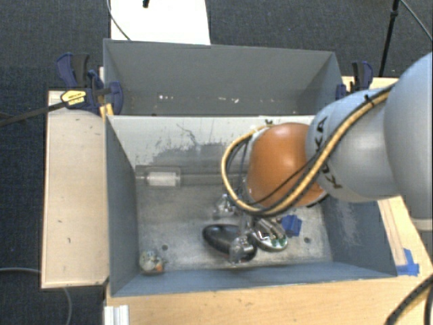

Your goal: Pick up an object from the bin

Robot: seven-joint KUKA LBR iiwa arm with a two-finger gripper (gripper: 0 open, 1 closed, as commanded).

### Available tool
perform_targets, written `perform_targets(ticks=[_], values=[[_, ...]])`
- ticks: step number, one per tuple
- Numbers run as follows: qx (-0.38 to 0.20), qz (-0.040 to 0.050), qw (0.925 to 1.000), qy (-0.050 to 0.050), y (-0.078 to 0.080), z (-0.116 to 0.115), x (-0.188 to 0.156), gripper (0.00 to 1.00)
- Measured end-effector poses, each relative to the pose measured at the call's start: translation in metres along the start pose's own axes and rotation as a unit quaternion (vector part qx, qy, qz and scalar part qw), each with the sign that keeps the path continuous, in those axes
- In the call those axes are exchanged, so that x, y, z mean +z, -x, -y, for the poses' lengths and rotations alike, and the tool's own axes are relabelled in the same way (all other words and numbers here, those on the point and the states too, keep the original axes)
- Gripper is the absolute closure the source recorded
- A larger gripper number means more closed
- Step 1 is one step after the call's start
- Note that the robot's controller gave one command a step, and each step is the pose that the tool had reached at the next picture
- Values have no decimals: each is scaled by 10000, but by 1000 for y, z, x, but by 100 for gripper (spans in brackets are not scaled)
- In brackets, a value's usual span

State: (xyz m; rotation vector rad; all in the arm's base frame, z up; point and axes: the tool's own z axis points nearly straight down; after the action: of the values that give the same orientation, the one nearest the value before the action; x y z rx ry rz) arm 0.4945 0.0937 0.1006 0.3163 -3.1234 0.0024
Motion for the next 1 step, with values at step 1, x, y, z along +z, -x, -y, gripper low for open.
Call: perform_targets(ticks=[1], values=[[7,11,10000,12,1,-2,0,100]])
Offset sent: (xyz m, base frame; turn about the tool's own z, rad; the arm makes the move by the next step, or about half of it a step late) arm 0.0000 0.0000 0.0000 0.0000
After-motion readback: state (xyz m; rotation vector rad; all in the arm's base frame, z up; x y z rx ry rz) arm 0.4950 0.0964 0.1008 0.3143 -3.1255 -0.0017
